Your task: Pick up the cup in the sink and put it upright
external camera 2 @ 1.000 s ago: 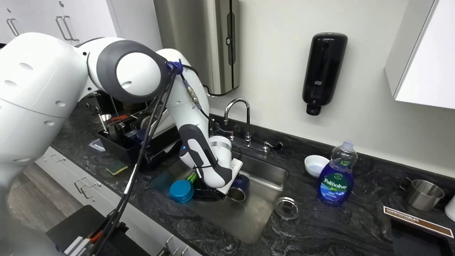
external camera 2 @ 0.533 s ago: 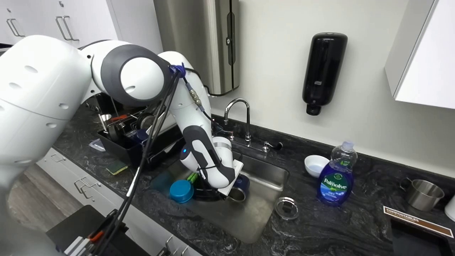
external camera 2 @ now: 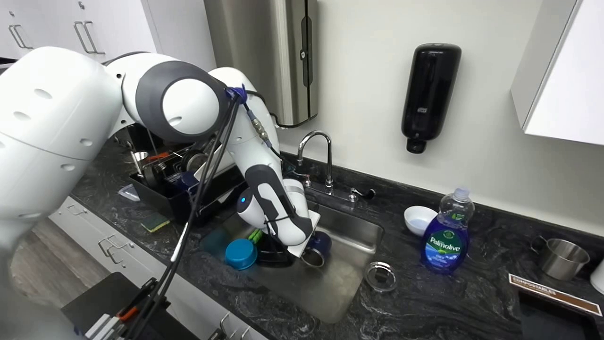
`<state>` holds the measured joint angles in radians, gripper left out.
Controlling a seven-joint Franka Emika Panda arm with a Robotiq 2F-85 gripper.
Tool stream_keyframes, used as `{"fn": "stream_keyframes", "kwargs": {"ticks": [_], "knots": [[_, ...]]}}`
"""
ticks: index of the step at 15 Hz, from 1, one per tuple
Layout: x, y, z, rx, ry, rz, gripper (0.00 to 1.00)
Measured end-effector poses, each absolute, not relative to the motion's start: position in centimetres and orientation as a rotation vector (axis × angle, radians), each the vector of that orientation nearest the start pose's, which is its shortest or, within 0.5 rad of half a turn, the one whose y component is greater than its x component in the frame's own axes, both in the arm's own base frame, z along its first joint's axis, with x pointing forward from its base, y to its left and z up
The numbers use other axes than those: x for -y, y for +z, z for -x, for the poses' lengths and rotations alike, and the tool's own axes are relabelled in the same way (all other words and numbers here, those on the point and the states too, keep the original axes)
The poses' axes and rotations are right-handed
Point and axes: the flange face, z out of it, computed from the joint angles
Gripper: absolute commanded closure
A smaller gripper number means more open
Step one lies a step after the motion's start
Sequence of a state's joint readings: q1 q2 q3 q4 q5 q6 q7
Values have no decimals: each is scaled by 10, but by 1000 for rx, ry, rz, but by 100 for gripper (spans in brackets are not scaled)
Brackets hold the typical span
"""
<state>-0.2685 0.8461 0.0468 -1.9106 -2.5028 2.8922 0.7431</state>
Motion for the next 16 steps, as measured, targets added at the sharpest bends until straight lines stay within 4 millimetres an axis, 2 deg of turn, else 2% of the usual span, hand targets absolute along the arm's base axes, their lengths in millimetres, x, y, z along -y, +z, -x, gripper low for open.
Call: {"fn": "stream_keyframes", "kwargs": {"ticks": [2, 4, 10, 16], "knots": [[75, 25, -513, -1736, 305, -1895, 88], [73, 28, -515, -1730, 320, -1890, 93], [72, 34, -519, -1706, 347, -1893, 95], [87, 50, -515, -1569, 327, -2074, 97]]}}
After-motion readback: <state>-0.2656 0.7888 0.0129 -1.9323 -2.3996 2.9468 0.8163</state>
